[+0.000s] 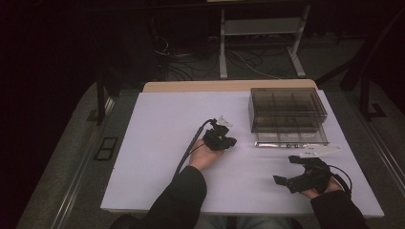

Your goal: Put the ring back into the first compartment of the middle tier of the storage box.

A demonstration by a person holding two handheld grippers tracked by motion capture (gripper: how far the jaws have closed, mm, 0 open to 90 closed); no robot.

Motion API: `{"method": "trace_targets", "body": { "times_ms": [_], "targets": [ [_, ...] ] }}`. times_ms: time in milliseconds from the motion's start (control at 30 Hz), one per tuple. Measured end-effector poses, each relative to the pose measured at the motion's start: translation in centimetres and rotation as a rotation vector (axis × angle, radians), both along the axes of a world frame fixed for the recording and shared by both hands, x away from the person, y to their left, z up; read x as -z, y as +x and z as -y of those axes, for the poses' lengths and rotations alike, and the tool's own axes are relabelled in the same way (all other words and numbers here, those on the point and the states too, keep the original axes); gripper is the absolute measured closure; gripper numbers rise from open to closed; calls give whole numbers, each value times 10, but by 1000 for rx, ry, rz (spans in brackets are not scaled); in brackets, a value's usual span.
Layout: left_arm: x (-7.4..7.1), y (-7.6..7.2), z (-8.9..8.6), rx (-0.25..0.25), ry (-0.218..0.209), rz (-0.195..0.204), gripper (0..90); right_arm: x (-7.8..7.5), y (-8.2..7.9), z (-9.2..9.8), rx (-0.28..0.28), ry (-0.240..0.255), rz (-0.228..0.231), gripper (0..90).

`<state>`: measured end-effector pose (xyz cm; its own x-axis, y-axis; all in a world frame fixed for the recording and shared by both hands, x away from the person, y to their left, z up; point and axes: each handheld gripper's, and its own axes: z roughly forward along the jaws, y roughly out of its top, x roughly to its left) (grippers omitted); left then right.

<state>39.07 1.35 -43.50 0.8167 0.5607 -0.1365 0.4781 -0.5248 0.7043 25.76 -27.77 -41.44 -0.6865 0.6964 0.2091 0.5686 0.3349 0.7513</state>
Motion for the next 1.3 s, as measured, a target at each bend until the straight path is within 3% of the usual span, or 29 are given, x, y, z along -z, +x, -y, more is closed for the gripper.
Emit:
{"method": "trace_targets", "body": {
  "times_ms": [700, 933, 1067, 1300],
  "targets": [
    [-15, -5, -5, 3, -61, 1, 870, 0, 0, 0, 1, 0, -2, 0],
    [-24, -9, -8, 24, -54, 10, 869, 0, 0, -1, 0, 0, -2, 0],
    [-32, -10, -8, 27, -81, 3, 870, 0, 0, -1, 0, 0, -2, 0],
    [-44, -12, -6, 54, -64, 15, 869, 0, 0, -1, 0, -1, -2, 0]
  ]
}}
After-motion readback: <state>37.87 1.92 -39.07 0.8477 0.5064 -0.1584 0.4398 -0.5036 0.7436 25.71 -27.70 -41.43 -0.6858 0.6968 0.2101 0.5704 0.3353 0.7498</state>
